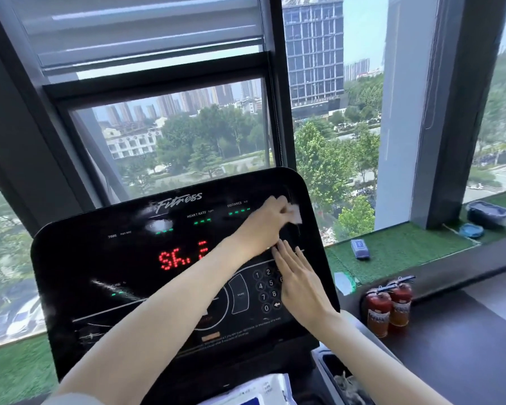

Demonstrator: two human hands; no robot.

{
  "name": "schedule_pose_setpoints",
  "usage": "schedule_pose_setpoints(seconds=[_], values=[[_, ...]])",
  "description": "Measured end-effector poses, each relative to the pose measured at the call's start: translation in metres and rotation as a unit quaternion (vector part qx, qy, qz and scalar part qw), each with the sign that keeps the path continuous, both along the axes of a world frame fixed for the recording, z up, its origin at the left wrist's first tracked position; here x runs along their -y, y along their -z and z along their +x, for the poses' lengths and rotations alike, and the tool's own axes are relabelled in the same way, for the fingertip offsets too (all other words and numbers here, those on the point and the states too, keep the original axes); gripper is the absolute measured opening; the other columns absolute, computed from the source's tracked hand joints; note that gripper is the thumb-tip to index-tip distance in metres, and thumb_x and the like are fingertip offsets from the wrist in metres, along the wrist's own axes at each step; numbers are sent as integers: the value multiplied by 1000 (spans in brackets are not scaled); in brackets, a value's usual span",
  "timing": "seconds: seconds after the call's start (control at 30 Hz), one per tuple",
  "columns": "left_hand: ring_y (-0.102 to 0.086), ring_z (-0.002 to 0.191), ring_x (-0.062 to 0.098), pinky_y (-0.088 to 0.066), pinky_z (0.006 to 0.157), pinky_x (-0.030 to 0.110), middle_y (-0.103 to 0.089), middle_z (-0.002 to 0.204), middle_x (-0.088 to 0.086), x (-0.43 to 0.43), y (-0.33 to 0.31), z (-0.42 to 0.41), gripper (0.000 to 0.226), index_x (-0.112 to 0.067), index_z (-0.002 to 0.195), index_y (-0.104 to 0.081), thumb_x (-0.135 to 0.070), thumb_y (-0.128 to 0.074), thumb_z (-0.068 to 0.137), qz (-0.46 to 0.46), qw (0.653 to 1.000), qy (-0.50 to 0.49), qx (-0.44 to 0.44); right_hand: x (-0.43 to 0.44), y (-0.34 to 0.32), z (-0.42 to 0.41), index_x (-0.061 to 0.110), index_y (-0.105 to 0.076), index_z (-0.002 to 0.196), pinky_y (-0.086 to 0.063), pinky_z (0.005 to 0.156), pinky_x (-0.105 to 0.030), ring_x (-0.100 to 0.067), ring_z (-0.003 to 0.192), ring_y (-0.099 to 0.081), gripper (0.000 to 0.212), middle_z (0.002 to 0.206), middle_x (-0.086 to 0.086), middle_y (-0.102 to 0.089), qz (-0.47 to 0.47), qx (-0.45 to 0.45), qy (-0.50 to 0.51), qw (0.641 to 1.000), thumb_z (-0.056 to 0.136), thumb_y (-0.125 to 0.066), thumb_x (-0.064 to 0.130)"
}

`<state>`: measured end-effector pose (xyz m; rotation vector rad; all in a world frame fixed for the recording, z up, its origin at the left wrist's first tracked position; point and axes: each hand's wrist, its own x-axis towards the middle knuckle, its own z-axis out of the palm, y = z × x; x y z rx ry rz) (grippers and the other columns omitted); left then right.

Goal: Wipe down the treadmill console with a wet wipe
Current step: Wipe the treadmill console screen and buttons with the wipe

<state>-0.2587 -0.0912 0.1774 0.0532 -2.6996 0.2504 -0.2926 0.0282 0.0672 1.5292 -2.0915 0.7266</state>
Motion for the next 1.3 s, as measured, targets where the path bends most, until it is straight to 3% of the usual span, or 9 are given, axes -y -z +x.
schedule_pose_setpoints(seconds=[0.1, 0.23, 0.4, 0.57, 0.7, 0.87, 1.0, 1.17, 1.3], values=[[-39, 95, 19, -49, 71, 35, -46, 103, 9, 6, -3, 11, 29, -1, 106, -60, 11, -49, 82, -43, 996, 39, 69, -1, -1, -2, -4, -50, 130, -30, 108, -46, -27, 132, -39, 75, 138, -19, -46, 14, -9, -6, 1000, 57, -64, -8], [-37, 95, 17, -44, 81, 30, -43, 101, 5, 24, -18, 8, 39, -7, 117, -59, 11, -46, 85, 49, 992, -66, -96, -3, -3, -10, -3, -49, 132, -28, 109, -44, -26, 132, -41, 76, 139, -18, -45, 28, -19, -18, 999, 57, -63, -8], [-39, 92, 17, -48, 74, 34, -45, 102, 6, 6, -2, 16, 31, -3, 110, -59, 11, -49, 84, -21, 997, 48, 54, -4, -1, -14, -3, -44, 135, -20, 112, -42, -26, 135, -34, 74, 143, -18, -40, 22, -24, -29, 999, 62, -57, -9], [-41, 94, 21, -46, 81, 35, -49, 103, 9, 25, -13, 11, 44, -8, 116, -61, 14, -50, 80, 54, 986, -77, -135, -3, 2, -12, -2, -46, 134, -27, 109, -44, -26, 134, -37, 78, 142, -18, -42, 27, -25, -27, 999, 58, -62, -9], [-41, 91, 19, -48, 74, 35, -49, 100, 7, 6, 8, 26, 35, -7, 111, -61, 10, -50, 82, -27, 996, 60, 58, -1, 3, -12, -3, -46, 133, -26, 110, -45, -27, 134, -37, 78, 141, -20, -43, 19, -30, -18, 999, 57, -63, -9], [-37, 90, 10, -39, 79, 21, -45, 96, 2, 28, 5, 25, 34, -7, 115, -61, 7, -52, 86, 92, 977, -82, -174, -2, 6, -10, -3, -46, 133, -28, 109, -45, -28, 133, -38, 78, 141, -19, -43, 9, -33, -17, 999, 57, -64, -11], [-44, 93, 20, -52, 64, 29, -52, 104, 7, 17, 25, 41, 46, -3, 116, -58, 12, -59, 72, -75, 995, 58, 20, -1, 6, -10, -3, -48, 132, -30, 108, -45, -28, 131, -41, 77, 139, -21, -45, 12, -43, -14, 999, 57, -65, -7], [-38, 95, 14, -39, 84, 19, -50, 100, 9, 35, 7, 42, 38, -6, 116, -61, 12, -52, 84, 94, 965, -110, -218, -2, 7, -9, -4, -44, 134, -29, 109, -44, -29, 134, -36, 79, 142, -20, -41, 11, -41, -12, 999, 58, -64, -10], [-45, 93, 21, -52, 67, 30, -50, 99, 9, 14, 36, 55, 45, -4, 114, -60, 17, -54, 75, -31, 999, 17, -32, -3, 4, -11, -5, -46, 133, -32, 108, -45, -30, 133, -39, 79, 140, -21, -44, 16, -42, -21, 999, 56, -67, -9]])
